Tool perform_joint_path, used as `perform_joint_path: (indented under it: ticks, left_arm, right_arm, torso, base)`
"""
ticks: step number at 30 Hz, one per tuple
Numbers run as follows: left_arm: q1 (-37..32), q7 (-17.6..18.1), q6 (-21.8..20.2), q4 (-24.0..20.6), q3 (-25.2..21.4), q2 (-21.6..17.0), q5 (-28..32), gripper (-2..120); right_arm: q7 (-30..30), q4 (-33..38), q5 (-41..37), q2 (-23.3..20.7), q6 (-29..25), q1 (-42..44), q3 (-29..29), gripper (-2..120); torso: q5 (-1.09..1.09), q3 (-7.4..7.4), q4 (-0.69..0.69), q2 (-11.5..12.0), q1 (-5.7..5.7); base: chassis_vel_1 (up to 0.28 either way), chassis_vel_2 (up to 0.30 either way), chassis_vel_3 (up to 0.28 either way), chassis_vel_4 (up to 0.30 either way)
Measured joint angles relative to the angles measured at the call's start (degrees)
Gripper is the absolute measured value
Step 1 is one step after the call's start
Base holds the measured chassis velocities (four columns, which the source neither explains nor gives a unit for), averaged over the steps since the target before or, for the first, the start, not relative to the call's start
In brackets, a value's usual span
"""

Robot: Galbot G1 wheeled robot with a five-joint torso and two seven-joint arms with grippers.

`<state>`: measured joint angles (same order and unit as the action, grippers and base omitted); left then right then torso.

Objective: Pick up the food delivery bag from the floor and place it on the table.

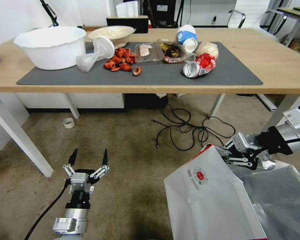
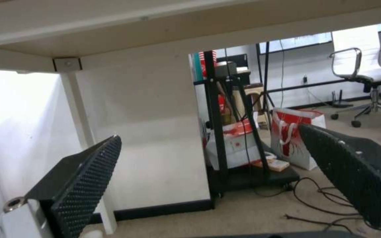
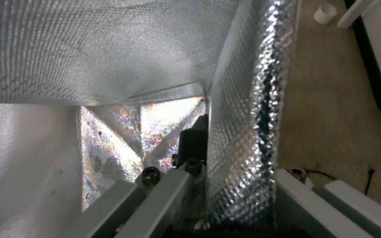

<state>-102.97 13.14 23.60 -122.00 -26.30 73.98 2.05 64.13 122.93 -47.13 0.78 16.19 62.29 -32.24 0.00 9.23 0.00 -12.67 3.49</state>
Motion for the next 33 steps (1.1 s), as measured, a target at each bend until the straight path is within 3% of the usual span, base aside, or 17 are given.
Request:
perform_joint_path:
  ticks: [33]
  left_arm:
    - [1.06,-0.08,0.23,0.85,1.10,-0.01,-0.26,100]
  right_arm:
    - [0.19,-0.41,-0.14,-1.02,-0.27,0.05,-0.18,0]
  torso:
    - [0.00,5.47,0.00,-7.59,2.14]
  base:
    - [0.000,0.000,0.000,0.000]
